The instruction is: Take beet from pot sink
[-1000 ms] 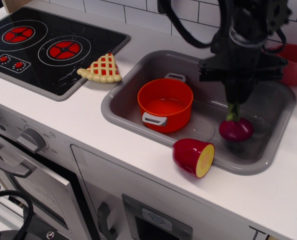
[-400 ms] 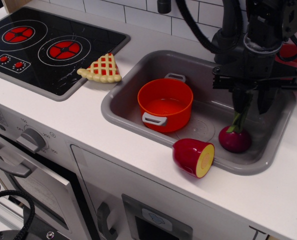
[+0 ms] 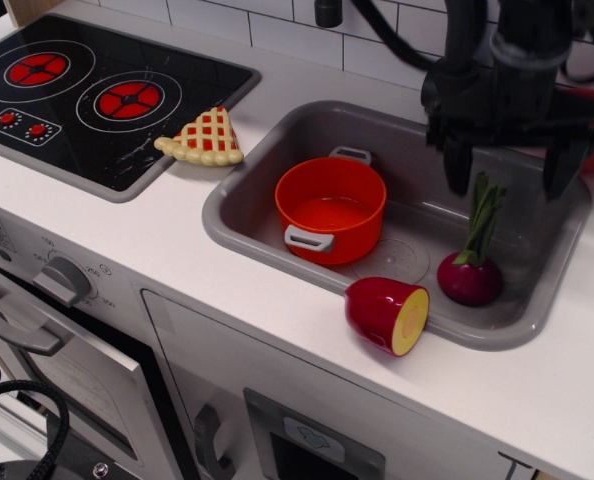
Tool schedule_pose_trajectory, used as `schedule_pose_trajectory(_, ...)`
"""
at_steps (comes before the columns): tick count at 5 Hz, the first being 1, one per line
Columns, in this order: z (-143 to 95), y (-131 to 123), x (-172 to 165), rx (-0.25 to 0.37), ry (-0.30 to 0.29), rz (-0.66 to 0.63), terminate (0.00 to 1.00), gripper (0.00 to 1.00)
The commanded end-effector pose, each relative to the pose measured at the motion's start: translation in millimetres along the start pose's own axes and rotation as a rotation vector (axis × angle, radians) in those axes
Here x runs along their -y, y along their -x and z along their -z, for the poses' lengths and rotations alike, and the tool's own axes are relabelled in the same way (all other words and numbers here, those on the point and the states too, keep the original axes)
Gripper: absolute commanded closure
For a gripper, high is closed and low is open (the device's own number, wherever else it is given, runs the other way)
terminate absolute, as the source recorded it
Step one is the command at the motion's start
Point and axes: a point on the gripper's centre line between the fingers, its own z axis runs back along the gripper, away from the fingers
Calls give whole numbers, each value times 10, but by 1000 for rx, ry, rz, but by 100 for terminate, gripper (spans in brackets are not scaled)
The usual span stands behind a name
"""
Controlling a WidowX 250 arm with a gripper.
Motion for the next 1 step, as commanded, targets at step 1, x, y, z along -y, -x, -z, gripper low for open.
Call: schedule_pose_trajectory(1,-217,-107,15,51,38,-5,100,0)
